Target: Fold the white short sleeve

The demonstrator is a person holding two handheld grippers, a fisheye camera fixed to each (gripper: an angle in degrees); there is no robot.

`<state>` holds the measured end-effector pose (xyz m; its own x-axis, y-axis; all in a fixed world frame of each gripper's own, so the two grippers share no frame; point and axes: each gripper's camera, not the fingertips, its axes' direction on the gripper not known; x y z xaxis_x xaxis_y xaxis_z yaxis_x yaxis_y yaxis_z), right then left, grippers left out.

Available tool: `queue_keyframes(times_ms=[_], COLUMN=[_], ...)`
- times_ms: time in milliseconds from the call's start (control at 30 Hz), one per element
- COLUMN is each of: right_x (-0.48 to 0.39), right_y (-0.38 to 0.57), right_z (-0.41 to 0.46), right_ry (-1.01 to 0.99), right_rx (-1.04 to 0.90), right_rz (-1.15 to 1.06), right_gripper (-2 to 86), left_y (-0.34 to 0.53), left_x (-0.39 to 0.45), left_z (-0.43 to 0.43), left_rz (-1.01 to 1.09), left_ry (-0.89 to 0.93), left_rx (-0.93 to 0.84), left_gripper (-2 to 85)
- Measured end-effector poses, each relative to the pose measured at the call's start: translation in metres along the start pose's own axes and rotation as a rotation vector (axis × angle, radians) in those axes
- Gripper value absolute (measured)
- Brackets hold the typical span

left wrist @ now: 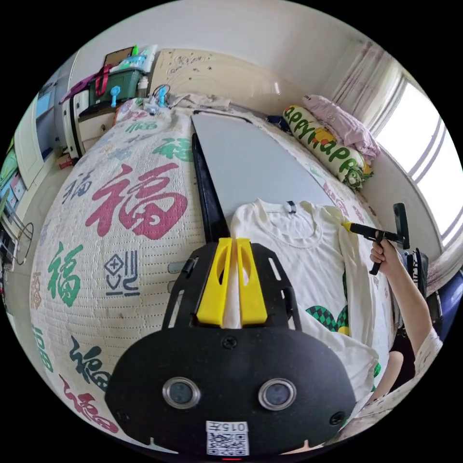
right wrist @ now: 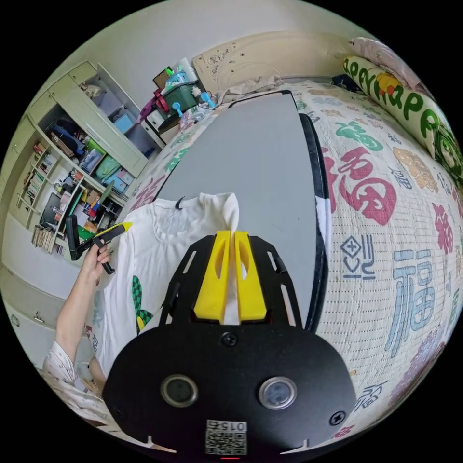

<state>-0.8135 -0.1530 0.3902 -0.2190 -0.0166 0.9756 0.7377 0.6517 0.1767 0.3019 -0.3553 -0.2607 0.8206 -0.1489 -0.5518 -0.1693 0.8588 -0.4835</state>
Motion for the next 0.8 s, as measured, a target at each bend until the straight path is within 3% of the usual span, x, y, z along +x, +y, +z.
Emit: queue_keyframes(times_ms=[233,400,600,800], right_x=[-0.047,-0.101,-0.127,-0.137], right_y=[0.121,0.335,0.566,0.583], right_z=[-0.188,-0.339,-0.311,-0.29], right_ry=[-0.162,-0.208,-0.117,-0.031], right_rx=[0.19,0.186,-0.187,-0.311], right_rz=[-0.162,-0.45,-0.678,-0.686], right_gripper=[0.5,0.4,0.4,1.8], left_y=[0.143,0.371,0.609,0.631], left_x=[0.04,0.106,0.134,0.11], left_z=[-0.17,-0.309,-0.281,-0.283], left_rz=[0.24,0.667,0.837,0.753], left_ry=[0.131,0.095,0.059,0.046], left_rx=[0.234,0.2,-0.189,-0.201], left_gripper=[0.8,0.9,0.9,0.8])
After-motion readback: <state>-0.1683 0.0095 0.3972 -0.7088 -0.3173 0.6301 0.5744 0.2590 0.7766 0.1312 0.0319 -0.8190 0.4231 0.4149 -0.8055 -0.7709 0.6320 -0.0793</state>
